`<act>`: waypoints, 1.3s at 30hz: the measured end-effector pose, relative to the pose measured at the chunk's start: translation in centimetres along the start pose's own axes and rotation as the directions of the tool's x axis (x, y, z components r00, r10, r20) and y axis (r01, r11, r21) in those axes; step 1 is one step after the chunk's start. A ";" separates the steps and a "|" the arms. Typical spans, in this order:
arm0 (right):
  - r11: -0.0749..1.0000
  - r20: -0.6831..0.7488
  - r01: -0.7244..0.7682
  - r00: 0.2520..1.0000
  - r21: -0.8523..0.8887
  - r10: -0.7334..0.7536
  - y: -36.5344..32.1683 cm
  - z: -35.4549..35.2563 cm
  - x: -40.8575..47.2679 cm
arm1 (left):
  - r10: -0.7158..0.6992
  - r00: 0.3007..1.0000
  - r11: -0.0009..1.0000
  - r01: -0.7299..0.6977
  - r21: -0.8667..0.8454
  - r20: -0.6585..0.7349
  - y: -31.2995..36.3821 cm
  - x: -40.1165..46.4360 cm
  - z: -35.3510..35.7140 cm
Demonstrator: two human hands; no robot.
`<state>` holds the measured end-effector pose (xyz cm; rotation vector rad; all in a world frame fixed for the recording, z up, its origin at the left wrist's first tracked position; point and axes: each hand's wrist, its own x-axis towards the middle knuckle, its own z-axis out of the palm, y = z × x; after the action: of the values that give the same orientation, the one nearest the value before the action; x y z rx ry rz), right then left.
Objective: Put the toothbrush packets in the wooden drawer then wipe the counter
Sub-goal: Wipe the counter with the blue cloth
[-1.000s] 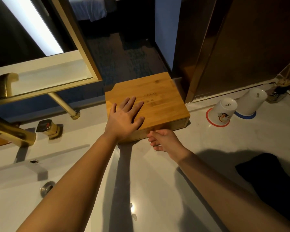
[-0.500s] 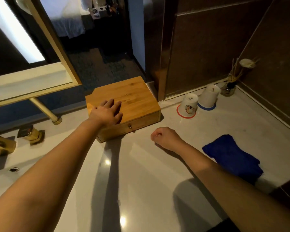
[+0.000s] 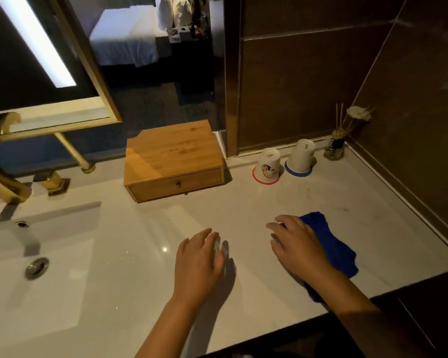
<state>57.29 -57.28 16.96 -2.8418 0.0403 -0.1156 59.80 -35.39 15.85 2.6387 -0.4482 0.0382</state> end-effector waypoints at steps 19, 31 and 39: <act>0.967 0.530 0.247 0.830 -0.066 -0.176 11.7 -1.1 -2.3 | -0.258 0.953 0.952 0.222 0.213 0.158 6.6 -6.1 8.3; 0.950 0.188 0.306 0.938 -0.060 -0.290 9.4 0.1 -4.9 | -0.265 0.955 0.952 0.238 0.191 0.132 6.7 -6.1 8.4; 0.954 0.134 0.100 0.981 0.281 -0.142 7.1 -1.6 -4.7 | -0.271 0.928 0.957 0.231 0.173 0.258 6.6 -5.3 6.9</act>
<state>52.33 -64.32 16.02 -2.5657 -0.1711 0.0667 52.32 -42.40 12.02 2.8305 -0.1969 -0.4037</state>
